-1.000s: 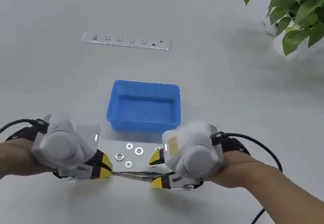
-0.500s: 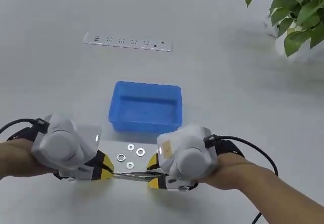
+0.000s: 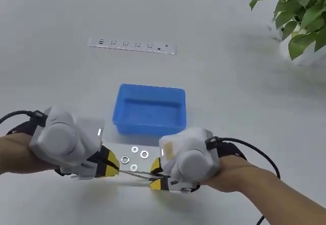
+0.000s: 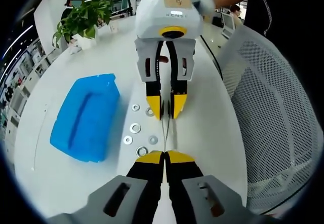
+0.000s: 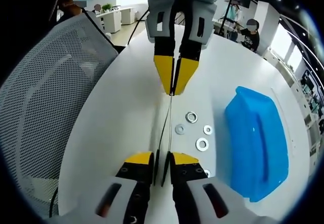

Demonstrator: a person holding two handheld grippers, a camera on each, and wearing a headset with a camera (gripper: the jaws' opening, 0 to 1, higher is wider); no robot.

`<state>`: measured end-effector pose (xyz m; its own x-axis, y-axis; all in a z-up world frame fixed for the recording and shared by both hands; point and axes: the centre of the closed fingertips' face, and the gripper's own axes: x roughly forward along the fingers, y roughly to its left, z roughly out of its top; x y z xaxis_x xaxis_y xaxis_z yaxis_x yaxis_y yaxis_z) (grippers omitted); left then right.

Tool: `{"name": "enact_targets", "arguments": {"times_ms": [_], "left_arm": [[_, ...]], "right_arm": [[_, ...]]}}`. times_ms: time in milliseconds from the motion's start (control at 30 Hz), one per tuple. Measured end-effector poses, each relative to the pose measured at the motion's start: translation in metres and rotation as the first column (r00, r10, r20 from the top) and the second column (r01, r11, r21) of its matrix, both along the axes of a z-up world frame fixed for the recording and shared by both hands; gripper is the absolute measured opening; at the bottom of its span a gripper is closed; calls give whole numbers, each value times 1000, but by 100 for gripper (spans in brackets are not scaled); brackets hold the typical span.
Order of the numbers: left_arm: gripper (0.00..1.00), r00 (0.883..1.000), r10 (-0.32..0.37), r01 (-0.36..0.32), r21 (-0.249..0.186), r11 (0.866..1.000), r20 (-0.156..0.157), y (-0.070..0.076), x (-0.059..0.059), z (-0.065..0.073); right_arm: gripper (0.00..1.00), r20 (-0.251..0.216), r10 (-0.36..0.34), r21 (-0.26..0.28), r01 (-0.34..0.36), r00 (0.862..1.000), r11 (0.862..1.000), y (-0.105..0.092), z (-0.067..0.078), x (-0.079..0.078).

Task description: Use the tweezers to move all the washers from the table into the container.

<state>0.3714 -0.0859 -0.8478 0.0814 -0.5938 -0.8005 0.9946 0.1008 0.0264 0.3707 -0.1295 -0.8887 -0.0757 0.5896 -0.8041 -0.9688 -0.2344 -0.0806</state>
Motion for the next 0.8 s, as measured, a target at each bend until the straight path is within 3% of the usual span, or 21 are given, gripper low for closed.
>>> {"name": "enact_targets", "arguments": {"times_ms": [167,233,367,800], "left_arm": [[5,1000,4,-4,-12,1000,5,-3,1,11],[5,1000,20,-20,-48,999,-4,-8,1,22],[5,1000,23,-23,-78,997,2,-13,2,36],[5,999,-14,18,-91,996,40,-24,0,64]], "right_arm": [[13,2,-10,10,10,1000,1000,0,4,1],[13,1,-20,12,20,1000,1000,-1,6,2],[13,-4,-39,31,39,999,999,-1,11,3],[12,-14,-66,76,67,998,995,7,25,3]]}}
